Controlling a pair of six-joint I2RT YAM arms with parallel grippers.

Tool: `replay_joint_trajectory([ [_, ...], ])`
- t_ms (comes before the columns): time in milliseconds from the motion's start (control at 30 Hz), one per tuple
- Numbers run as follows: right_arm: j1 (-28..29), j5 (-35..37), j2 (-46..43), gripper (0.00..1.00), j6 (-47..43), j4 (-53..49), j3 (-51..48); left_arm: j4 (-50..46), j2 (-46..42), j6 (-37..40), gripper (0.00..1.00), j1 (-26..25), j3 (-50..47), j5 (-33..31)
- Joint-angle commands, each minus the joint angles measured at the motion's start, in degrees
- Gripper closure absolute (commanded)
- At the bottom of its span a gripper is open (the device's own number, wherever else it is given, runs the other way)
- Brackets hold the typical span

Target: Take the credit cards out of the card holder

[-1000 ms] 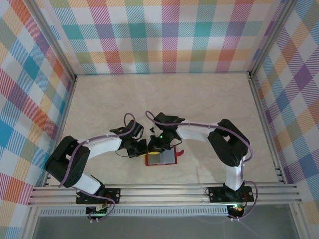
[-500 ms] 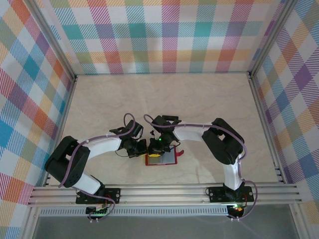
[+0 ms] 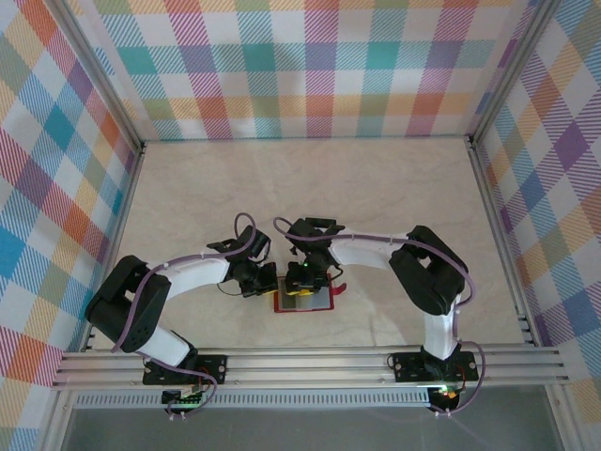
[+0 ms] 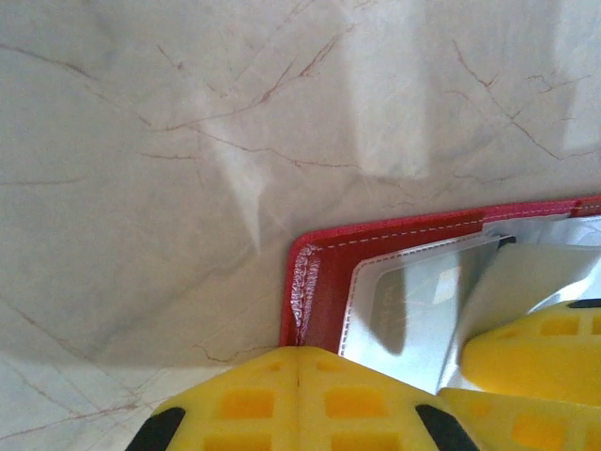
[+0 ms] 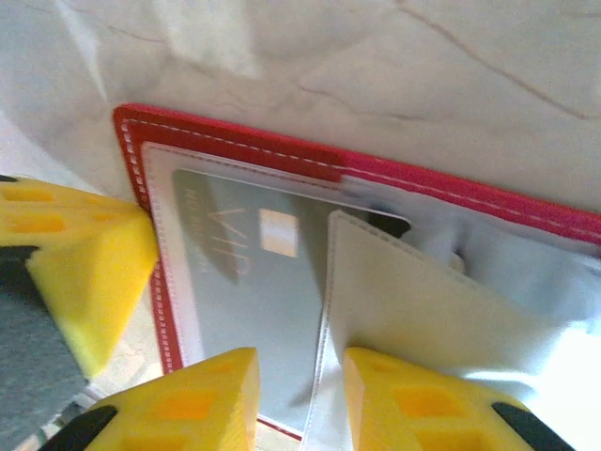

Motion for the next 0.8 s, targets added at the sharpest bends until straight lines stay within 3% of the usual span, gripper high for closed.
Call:
replay_joint_trajectory([
  [0, 0.42, 5.23, -1.63, 0.65, -1.93, -7.63, 1.1, -3.21, 2.57, 0.85, 1.0, 0.03, -0.64, -0.6],
  [267, 0.55, 11.06, -4.39, 0.52, -4.31, -13.08, 2.4, -3.83, 2.52, 0.8, 1.0, -0.02, -0.46, -1.03],
  [767, 0.5, 16.52, -5.23, 0.53, -4.97, -16.75, 1.7, -5.45, 1.75, 0.97, 1.0, -0.02, 0.62, -1.4],
])
